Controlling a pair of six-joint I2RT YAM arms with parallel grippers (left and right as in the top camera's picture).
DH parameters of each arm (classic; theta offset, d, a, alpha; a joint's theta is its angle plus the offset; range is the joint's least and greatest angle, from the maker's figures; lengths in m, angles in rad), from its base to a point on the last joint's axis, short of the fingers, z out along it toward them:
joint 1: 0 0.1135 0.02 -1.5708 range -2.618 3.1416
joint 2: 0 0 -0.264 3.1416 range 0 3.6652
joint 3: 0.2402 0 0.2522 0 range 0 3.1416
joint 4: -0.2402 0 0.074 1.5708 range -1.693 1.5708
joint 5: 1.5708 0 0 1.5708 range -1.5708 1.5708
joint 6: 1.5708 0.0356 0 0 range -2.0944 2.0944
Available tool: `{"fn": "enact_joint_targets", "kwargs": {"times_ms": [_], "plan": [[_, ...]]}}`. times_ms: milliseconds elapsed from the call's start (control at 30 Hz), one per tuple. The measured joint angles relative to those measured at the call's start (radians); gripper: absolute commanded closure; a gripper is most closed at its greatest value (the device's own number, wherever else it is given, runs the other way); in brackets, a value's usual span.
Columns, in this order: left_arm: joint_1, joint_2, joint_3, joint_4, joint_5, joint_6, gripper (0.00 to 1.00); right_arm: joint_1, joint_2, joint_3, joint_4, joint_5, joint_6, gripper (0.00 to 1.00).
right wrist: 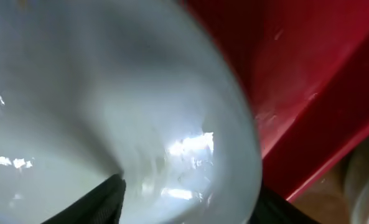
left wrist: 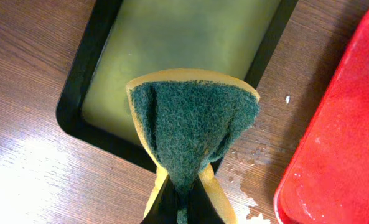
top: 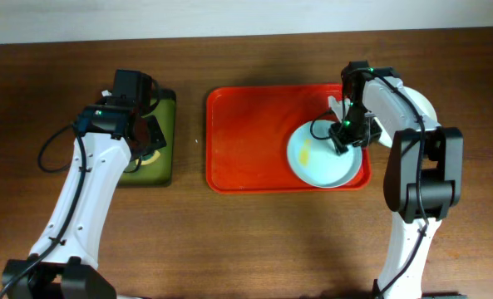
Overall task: Clean dirty plates on tray and stack at the side
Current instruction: 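Grip the rim of the last pale blue plate with the right gripper, then dip the sponge in the black tray and move it to the blue plate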
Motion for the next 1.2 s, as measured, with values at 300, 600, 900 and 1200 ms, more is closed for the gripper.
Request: {"fn": "enact_joint_targets", "kwargs": {"times_ms": [300, 600, 900, 1200], "plan": [[0.000, 0.000, 0.000, 0.003, 0.000, 0.000, 1.00, -0.010, 0.000, 0.000, -0.056, -0.130, 0.189, 0.45], [0.000, 0.000, -0.005, 0.118, 0.000, 0.000, 1.00, -0.021, 0.000, -0.032, 0.021, -0.129, 0.323, 0.69], [0.017, 0.150, -0.011, 0.280, 0.000, 0.001, 1.00, -0.035, -0.068, -0.150, 0.140, -0.222, 0.369, 0.92], [0.132, 0.409, -0.014, 0.397, 0.077, 0.003, 1.00, -0.035, -0.066, -0.155, 0.158, -0.281, 0.405, 0.96]]}}
